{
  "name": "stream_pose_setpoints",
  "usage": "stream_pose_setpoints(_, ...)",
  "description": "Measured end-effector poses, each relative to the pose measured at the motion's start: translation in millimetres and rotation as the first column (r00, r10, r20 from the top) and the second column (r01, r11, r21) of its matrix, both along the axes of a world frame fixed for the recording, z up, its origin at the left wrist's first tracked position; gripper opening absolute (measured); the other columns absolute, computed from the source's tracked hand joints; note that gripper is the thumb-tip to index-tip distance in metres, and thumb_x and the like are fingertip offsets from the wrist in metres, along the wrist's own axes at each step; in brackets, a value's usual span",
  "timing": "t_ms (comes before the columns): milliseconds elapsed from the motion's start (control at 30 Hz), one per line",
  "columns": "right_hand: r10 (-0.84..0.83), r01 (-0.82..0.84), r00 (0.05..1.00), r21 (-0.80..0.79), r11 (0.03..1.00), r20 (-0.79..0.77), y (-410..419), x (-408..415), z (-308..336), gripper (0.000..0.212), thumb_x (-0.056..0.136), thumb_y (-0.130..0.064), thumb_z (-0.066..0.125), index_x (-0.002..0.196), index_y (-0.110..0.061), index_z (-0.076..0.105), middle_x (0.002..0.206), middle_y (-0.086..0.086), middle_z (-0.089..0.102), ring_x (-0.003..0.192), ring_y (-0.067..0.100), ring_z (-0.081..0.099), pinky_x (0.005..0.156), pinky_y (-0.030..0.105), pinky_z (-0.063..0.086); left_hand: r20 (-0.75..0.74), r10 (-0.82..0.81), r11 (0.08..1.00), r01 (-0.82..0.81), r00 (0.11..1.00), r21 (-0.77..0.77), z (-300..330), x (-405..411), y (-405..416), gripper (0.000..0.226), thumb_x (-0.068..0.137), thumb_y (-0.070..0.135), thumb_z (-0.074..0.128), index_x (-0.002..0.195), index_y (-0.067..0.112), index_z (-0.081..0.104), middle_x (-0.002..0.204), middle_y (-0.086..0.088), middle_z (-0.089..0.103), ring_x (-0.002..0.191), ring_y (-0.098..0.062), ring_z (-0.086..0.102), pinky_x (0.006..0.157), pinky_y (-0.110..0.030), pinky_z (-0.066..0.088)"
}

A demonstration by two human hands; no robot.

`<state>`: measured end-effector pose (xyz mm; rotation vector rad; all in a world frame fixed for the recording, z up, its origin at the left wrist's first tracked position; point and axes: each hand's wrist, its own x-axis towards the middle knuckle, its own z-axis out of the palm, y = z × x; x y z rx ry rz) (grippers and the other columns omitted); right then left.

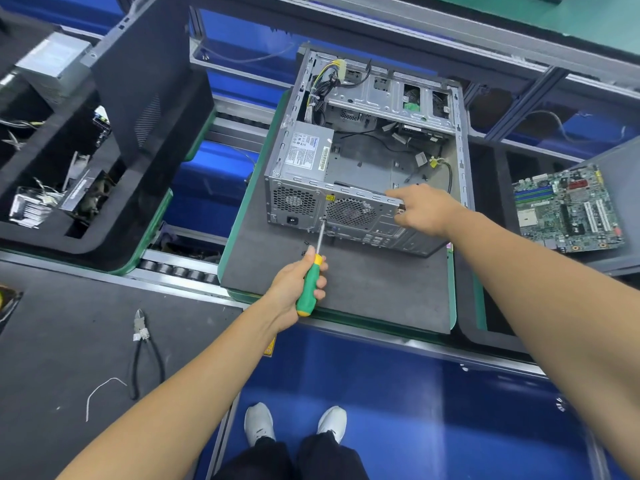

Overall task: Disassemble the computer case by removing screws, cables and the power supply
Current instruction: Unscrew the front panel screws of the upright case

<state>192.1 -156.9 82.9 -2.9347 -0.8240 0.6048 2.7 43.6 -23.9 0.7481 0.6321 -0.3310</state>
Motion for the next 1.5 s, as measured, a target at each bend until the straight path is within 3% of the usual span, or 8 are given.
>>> stream_pose_setpoints(200, 0.004, -0.004, 1.000, 0.004, 1.000, 0.007, 0, -1, 1, 0.063, 0.092, -0.024, 0.060, 0.152, -0.029, 0.043, 0.081, -0.004, 0.068, 0.092, 0.025, 0.059, 0.062, 0.032, 0.037, 0.026, 0.093, 0.851, -0.093, 0.995, 0.517, 2, -1, -11, 0.040, 0.081, 0.029, 0.088, 0.100, 0.012, 0.058, 0.090, -0.008, 0.070, 0.063, -0.008, 0.068, 0.053, -0.025, 0.054)
stream_pose_setpoints(467, -0.003, 0.003, 1.000, -0.003, 1.000, 0.005, 0, -1, 2, 0.063, 0.092, -0.026, 0.059, 0.153, -0.028, 0.043, 0.079, -0.005, 0.066, 0.090, 0.023, 0.057, 0.064, 0.032, 0.035, -0.094, 0.067, 0.443, 0.055, 0.993, 0.895, 6, -11, -18, 0.037, 0.087, 0.069, 0.066, 0.096, 0.034, 0.058, 0.073, 0.025, 0.072, 0.075, 0.003, 0.071, 0.076, -0.035, 0.052)
stream_pose_setpoints(567, -0.010, 0.010, 1.000, 0.009, 1.000, 0.002, 0, 0, 0, 0.063, 0.092, -0.026, 0.060, 0.153, -0.028, 0.043, 0.098, 0.003, 0.071, 0.095, 0.023, 0.059, 0.069, 0.032, 0.038, 0.004, 0.095, 0.625, -0.063, 0.995, 0.778, 2, -11, -23, 0.038, 0.091, 0.057, 0.069, 0.095, 0.021, 0.060, 0.086, 0.008, 0.073, 0.069, -0.005, 0.074, 0.064, -0.039, 0.058)
stream_pose_setpoints(667, 0.003, -0.003, 1.000, 0.017, 1.000, -0.007, 0, -1, 1, 0.063, 0.092, -0.025, 0.060, 0.152, -0.027, 0.044, 0.079, -0.007, 0.066, 0.090, 0.022, 0.058, 0.062, 0.029, 0.035, 0.005, 0.145, 0.928, -0.138, 0.989, 0.346, 5, -6, -23, 0.039, 0.094, 0.047, 0.070, 0.095, 0.010, 0.061, 0.082, 0.000, 0.070, 0.060, -0.011, 0.069, 0.045, -0.025, 0.048)
stream_pose_setpoints(867, 0.010, -0.010, 1.000, 0.012, 1.000, 0.001, -1, 1, 2, 0.062, 0.092, -0.024, 0.058, 0.152, -0.028, 0.044, 0.077, -0.009, 0.059, 0.092, 0.020, 0.053, 0.066, 0.031, 0.036, 0.036, 0.082, 0.980, -0.074, 0.996, -0.187, -7, -9, -12, 0.041, 0.089, 0.050, 0.064, 0.104, 0.012, 0.060, 0.076, 0.004, 0.054, 0.048, -0.003, 0.039, 0.039, -0.014, 0.034)
stream_pose_setpoints(1033, 0.023, -0.023, 1.000, 0.019, 1.000, 0.017, -2, 1, -1, 0.061, 0.092, -0.024, 0.057, 0.152, -0.028, 0.045, 0.111, 0.005, 0.072, 0.108, 0.027, 0.060, 0.069, 0.031, 0.042, 0.037, 0.119, 0.960, -0.125, 0.992, 0.251, -2, 0, -14, 0.050, 0.079, 0.038, 0.087, 0.105, 0.012, 0.053, 0.092, -0.005, 0.061, 0.058, -0.007, 0.058, 0.041, -0.022, 0.041)
stream_pose_setpoints(1300, 0.011, -0.012, 1.000, 0.027, 1.000, 0.028, -2, 2, -3, 0.061, 0.092, -0.024, 0.059, 0.151, -0.028, 0.045, 0.095, -0.002, 0.069, 0.100, 0.022, 0.058, 0.070, 0.032, 0.038, -0.044, 0.076, 0.396, 0.010, 0.996, 0.918, -3, -8, -16, 0.037, 0.087, 0.066, 0.067, 0.086, 0.030, 0.057, 0.068, 0.017, 0.072, 0.065, 0.005, 0.067, 0.064, -0.032, 0.048)
stream_pose_setpoints(1500, 0.018, -0.019, 0.999, 0.027, 0.999, 0.045, -3, 5, -5, 0.061, 0.092, -0.025, 0.058, 0.152, -0.029, 0.045, 0.128, 0.006, 0.068, 0.105, 0.021, 0.058, 0.072, 0.032, 0.040, 0.005, 0.122, 0.941, -0.118, 0.992, 0.316, -2, -2, -13, 0.036, 0.093, 0.045, 0.072, 0.090, 0.012, 0.058, 0.078, -0.005, 0.067, 0.053, -0.008, 0.055, 0.043, -0.024, 0.044)
